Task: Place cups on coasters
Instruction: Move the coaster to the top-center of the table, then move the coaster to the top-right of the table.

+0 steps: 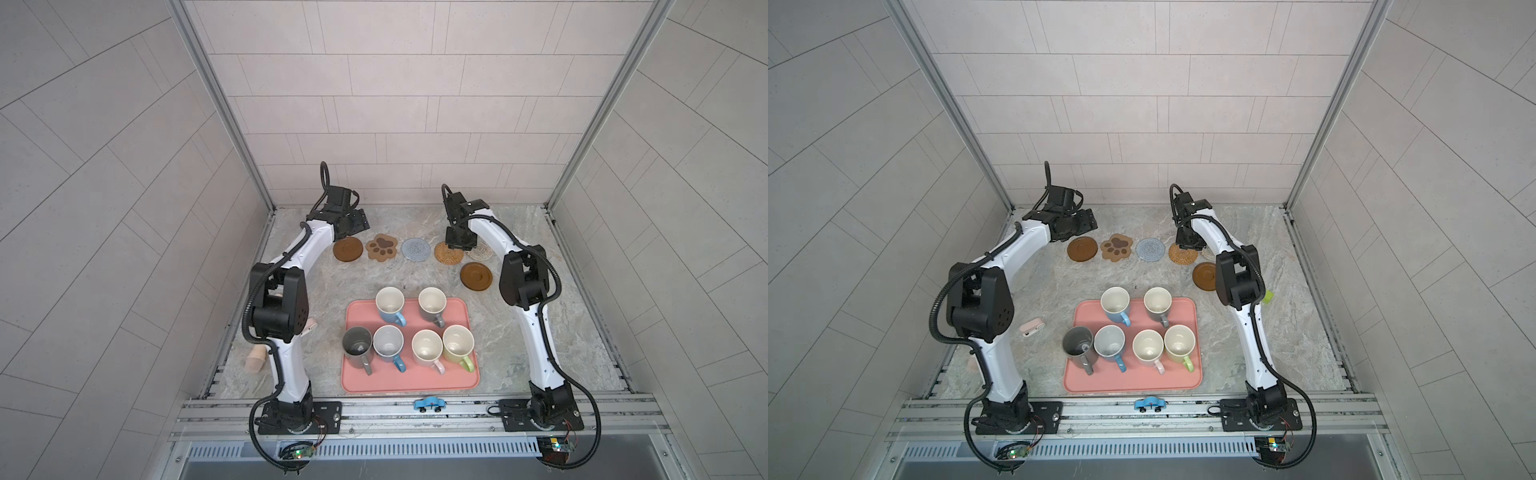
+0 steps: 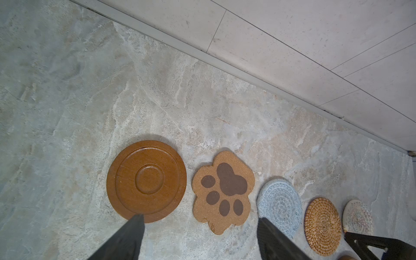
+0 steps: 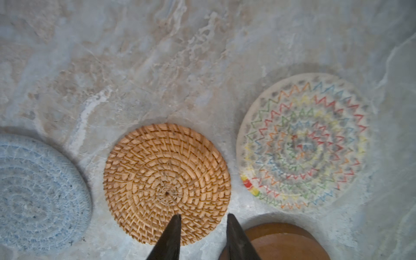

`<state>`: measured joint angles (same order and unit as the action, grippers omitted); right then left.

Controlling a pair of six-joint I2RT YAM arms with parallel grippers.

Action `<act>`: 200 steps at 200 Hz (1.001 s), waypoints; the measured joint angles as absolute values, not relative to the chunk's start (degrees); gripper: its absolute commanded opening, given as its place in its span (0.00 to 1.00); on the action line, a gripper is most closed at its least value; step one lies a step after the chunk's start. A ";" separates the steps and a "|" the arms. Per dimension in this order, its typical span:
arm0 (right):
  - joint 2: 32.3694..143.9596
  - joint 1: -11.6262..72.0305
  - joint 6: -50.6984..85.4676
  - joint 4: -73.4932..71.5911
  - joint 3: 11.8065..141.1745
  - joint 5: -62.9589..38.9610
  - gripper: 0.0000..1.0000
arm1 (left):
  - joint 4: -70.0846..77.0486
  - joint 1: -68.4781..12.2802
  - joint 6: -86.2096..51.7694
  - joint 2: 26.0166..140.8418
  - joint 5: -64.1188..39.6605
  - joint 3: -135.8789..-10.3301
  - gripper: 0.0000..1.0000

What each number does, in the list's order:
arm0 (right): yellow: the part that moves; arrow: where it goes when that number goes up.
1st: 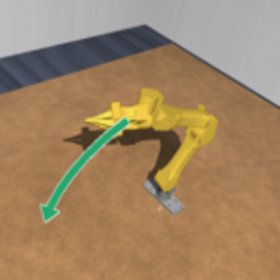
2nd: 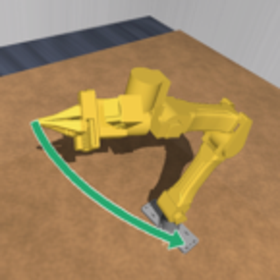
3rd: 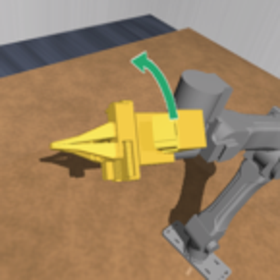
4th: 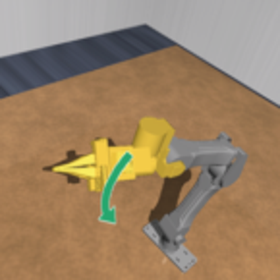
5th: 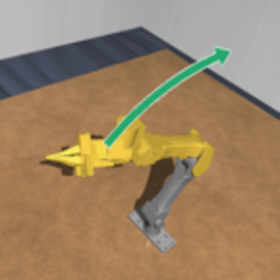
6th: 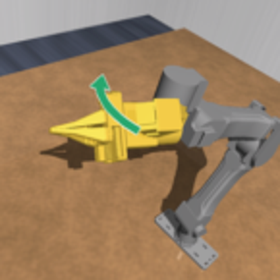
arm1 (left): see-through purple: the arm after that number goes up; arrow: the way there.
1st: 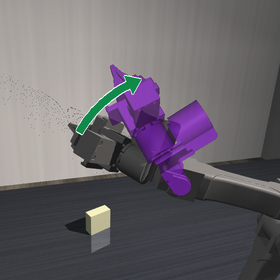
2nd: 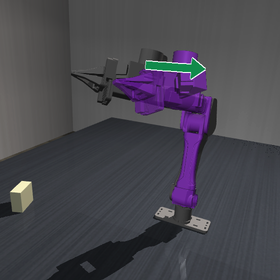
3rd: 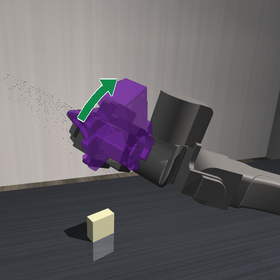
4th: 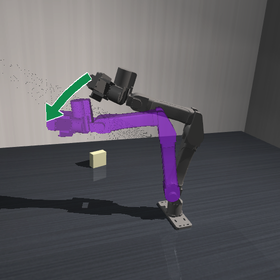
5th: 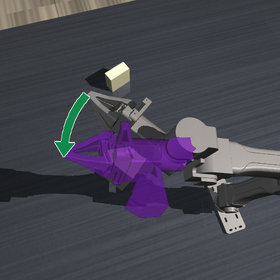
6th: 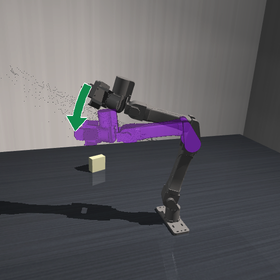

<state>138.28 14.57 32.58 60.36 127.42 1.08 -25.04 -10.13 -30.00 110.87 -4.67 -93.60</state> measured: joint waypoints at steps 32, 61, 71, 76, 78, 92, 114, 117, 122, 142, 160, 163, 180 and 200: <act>136.20 13.19 32.60 59.11 123.17 1.08 0.37 | -25.04 -10.13 -30.00 110.87 -4.69 -93.60 0.86; 133.47 12.45 32.40 58.33 117.58 1.13 0.35 | -25.04 -10.13 -30.00 110.87 -4.69 -93.60 0.86; 132.03 12.43 32.40 58.28 115.11 1.15 0.34 | -25.04 -10.13 -30.00 110.87 -4.69 -93.60 0.86; 131.04 12.43 32.40 58.06 113.47 1.15 0.34 | -25.04 -10.13 -30.00 110.87 -4.69 -93.60 0.86; 130.52 12.43 32.40 58.02 112.77 1.17 0.34 | -25.04 -10.13 -30.00 110.87 -4.71 -93.60 0.86; 127.63 12.40 32.47 57.43 108.12 1.15 0.32 | -25.04 -10.13 -30.00 110.87 -4.73 -93.60 0.86; 123.92 12.32 32.91 56.69 102.30 1.13 0.31 | -25.04 -10.13 -30.00 110.87 -4.80 -93.60 0.86; 123.52 12.29 33.01 56.62 101.67 1.17 0.31 | -25.04 -10.13 -30.00 110.87 -4.84 -93.60 0.86; 123.09 12.25 33.10 56.47 100.84 1.19 0.31 | -25.04 -10.13 -30.00 110.87 -4.86 -93.60 0.86; 122.23 12.08 33.39 56.07 98.54 1.65 0.31 | -25.06 -10.13 -30.00 110.87 -4.91 -93.60 0.86; 122.23 11.90 33.65 55.86 97.25 2.37 0.30 | -25.06 -10.13 -30.00 110.87 -4.93 -93.60 0.86; 122.23 11.86 33.71 55.88 97.03 2.57 0.30 | -25.06 -10.13 -30.00 110.87 -4.93 -93.60 0.86; 122.23 11.81 34.11 55.88 96.49 3.49 0.30 | -25.06 -10.13 -30.00 110.87 -4.99 -93.60 0.86; 122.23 11.73 34.54 55.68 95.94 4.40 0.30 | -25.06 -10.13 -30.00 110.87 -4.99 -93.60 0.86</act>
